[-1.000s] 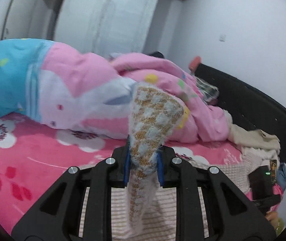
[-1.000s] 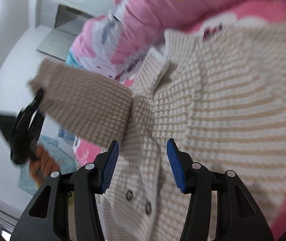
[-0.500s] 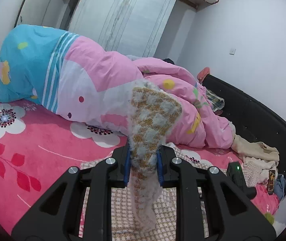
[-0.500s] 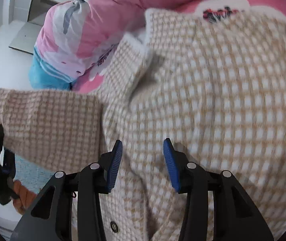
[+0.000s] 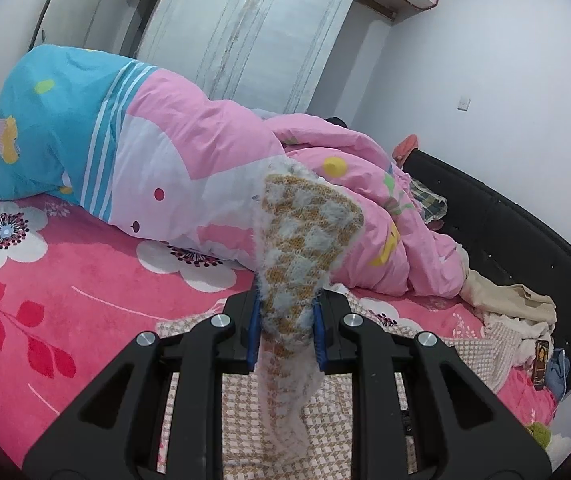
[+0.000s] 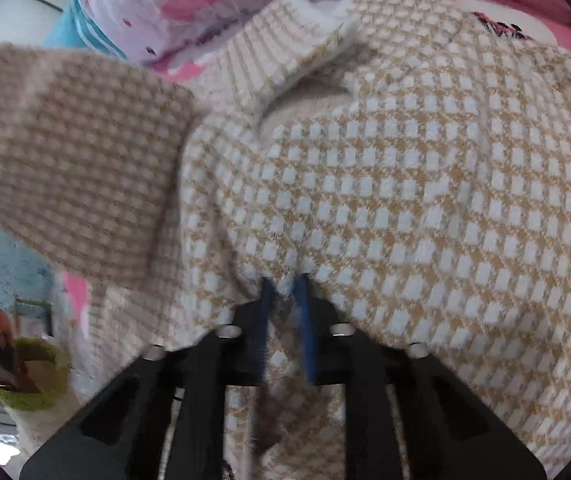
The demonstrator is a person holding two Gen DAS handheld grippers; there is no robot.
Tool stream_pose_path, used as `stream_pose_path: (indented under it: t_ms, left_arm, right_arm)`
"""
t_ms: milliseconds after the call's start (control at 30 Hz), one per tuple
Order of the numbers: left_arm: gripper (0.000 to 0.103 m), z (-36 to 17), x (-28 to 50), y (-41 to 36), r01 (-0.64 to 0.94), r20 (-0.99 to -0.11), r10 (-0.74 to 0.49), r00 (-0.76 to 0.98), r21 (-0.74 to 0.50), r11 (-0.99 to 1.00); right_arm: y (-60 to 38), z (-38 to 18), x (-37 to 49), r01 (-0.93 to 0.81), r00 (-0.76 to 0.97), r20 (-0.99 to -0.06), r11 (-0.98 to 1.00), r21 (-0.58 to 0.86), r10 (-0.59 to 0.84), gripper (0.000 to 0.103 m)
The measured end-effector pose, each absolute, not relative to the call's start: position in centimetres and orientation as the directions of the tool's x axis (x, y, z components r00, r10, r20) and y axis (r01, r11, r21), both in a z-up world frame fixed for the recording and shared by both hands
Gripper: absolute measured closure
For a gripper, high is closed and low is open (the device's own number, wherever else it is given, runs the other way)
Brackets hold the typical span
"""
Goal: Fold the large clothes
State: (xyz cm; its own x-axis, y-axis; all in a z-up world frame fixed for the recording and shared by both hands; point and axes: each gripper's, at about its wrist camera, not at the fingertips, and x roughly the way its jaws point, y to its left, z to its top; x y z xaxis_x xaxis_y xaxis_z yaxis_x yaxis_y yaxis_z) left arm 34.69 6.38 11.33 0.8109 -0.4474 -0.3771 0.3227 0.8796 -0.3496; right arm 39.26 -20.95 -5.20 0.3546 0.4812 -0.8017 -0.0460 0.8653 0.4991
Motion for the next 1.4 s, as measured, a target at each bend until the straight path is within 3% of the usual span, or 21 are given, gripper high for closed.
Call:
stream_pose_path:
  t_ms: [267,367,533,600,633,667,900,933,967,1000,1033,1167,1400]
  left_arm:
    - [0.083,11.6,34.6,6.4,0.320,-0.377,-0.435,0.818,-0.330,0.888]
    - [0.083,11.6,34.6,6.4,0.322,-0.378,-0.434,0.818,-0.326,0.889]
    - [0.083,11.7,34.6,6.3,0.323,-0.376,-0.434,0.818,-0.324,0.889]
    - [0.083,11.7,34.6,6.3,0.324,-0.378,-0.435,0.817,-0.322,0.889]
    - [0.083,11.7,34.6,6.2,0.324,-0.379,-0.433,0.818,-0.318,0.891]
    - [0.083,11.8,34.6,6.3,0.325,-0.381,-0.431,0.818,-0.312,0.893]
    - [0.083,12.0,34.8,6.6,0.332,-0.383,-0.432,0.817,-0.300,0.894]
    - [0.083,12.0,34.8,6.6,0.332,-0.382,-0.432,0.817,-0.301,0.894]
    - [0.083,12.0,34.8,6.7,0.333,-0.380,-0.433,0.817,-0.303,0.893]
    - [0.083,12.0,34.8,6.7,0.333,-0.379,-0.434,0.817,-0.303,0.893]
    - [0.083,11.9,34.8,6.7,0.334,-0.378,-0.434,0.818,-0.303,0.893]
    - [0.083,11.8,34.8,6.9,0.328,-0.380,-0.435,0.816,-0.314,0.891]
    - [0.083,11.7,34.8,7.0,0.327,-0.381,-0.437,0.815,-0.320,0.889]
  right_arm:
    - [-23.2,0.6,37.9,-0.096,0.540,-0.708,0.869,0.486,0.456,0.102]
    - [-24.9,1.2,38.7,-0.013,0.591,-0.736,0.915,0.402,0.332,0.102]
    - [-24.9,-0.4,41.7,-0.042,0.512,-0.780,0.918,0.395,0.359,0.098]
    - [-24.3,-0.8,42.2,-0.080,0.499,-0.789,0.926,0.370,0.358,0.081]
    - [-23.3,-0.9,43.3,-0.099,0.495,-0.796,0.933,0.346,0.348,0.061]
    - [-22.6,-0.9,44.1,-0.103,0.500,-0.801,0.941,0.322,0.329,0.055]
    - [-19.9,-3.8,47.6,-0.171,0.384,-0.881,0.959,0.226,0.276,0.055]
    - [-19.5,-3.6,47.0,-0.211,0.385,-0.888,0.961,0.180,0.251,0.059]
    - [-19.3,-3.4,46.4,-0.227,0.382,-0.895,0.962,0.151,0.230,0.080]
    - [-19.4,-3.4,45.6,-0.239,0.362,-0.904,0.960,0.146,0.228,0.093]
    - [-19.7,-3.2,44.6,-0.239,0.365,-0.907,0.963,0.126,0.209,0.097]
    - [-20.8,-3.7,42.0,-0.206,0.391,-0.919,0.978,-0.039,0.046,0.102]
    - [-21.6,-1.3,42.5,-0.169,0.430,-0.895,0.984,0.050,0.119,0.102]
